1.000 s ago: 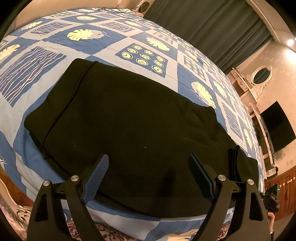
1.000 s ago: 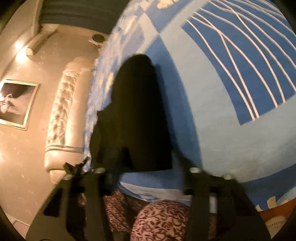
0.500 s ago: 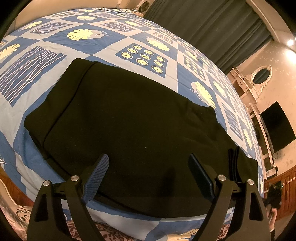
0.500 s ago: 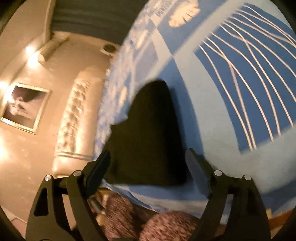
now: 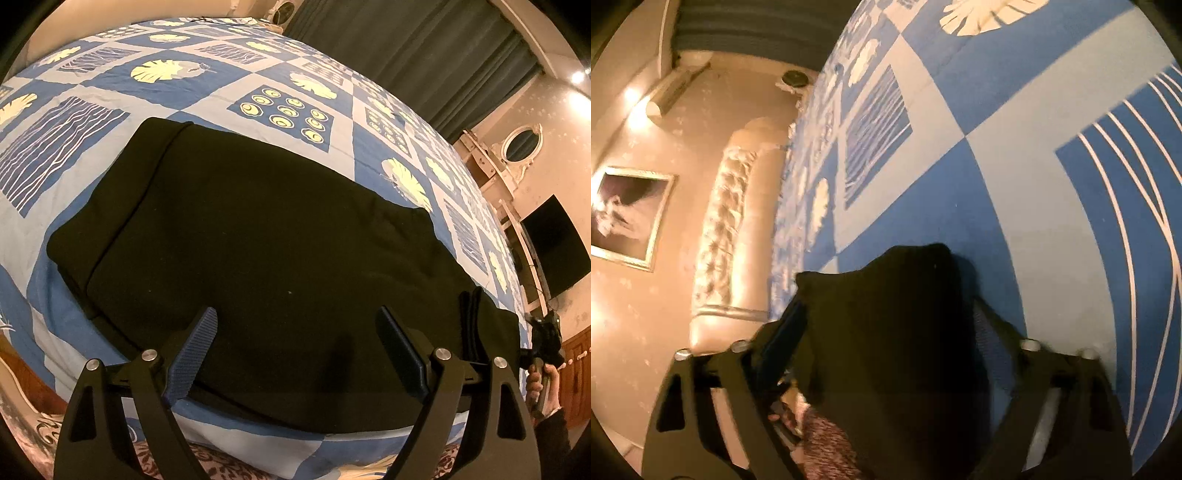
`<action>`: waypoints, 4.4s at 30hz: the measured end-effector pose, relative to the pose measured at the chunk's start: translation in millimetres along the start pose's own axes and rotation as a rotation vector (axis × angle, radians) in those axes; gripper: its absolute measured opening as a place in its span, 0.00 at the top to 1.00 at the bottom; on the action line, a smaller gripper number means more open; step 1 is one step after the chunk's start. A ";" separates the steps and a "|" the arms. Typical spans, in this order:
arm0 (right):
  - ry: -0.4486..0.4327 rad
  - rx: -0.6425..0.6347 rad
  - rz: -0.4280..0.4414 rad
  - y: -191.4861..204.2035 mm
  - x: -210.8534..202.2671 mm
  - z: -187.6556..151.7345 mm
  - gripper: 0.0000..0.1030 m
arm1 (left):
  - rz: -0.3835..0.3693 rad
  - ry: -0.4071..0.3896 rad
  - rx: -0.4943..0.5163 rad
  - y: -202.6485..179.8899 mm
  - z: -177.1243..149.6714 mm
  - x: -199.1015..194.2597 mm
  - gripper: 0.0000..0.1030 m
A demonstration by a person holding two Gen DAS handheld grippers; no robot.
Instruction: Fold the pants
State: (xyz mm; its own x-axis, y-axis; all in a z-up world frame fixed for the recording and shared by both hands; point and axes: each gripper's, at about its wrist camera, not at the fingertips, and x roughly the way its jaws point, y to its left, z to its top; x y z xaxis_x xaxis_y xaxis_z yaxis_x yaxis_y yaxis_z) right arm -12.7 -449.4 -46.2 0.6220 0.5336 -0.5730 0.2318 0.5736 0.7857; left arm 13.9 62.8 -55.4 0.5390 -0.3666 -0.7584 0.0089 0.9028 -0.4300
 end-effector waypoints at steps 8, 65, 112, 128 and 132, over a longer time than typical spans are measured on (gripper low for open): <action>-0.034 -0.012 -0.059 -2.9 4.5 -3.2 0.56 | -0.004 0.003 0.003 -1.3 -0.9 1.7 0.16; -0.297 -0.625 -0.368 158.7 49.6 -170.7 0.02 | -0.366 0.221 -0.173 134.5 85.4 25.7 0.64; -0.154 -0.344 -0.257 124.1 59.3 -157.7 0.02 | -0.182 0.162 0.410 -180.9 1.8 61.8 0.72; -0.099 -0.208 -0.036 125.0 64.1 -151.3 0.02 | 0.019 -0.034 0.396 -130.0 8.3 -4.0 0.16; -0.055 -0.124 0.058 132.5 83.6 -143.7 0.02 | 0.075 -0.043 0.229 -72.9 19.3 0.4 0.16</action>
State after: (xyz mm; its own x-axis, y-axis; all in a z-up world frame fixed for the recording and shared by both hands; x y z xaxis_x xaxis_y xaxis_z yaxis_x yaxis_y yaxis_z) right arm -37.4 -239.5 -23.5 0.6728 0.5350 -0.5110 0.1023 0.6168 0.7805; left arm 29.7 1.1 -14.8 0.5803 -0.2908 -0.7607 0.1552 0.9564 -0.2473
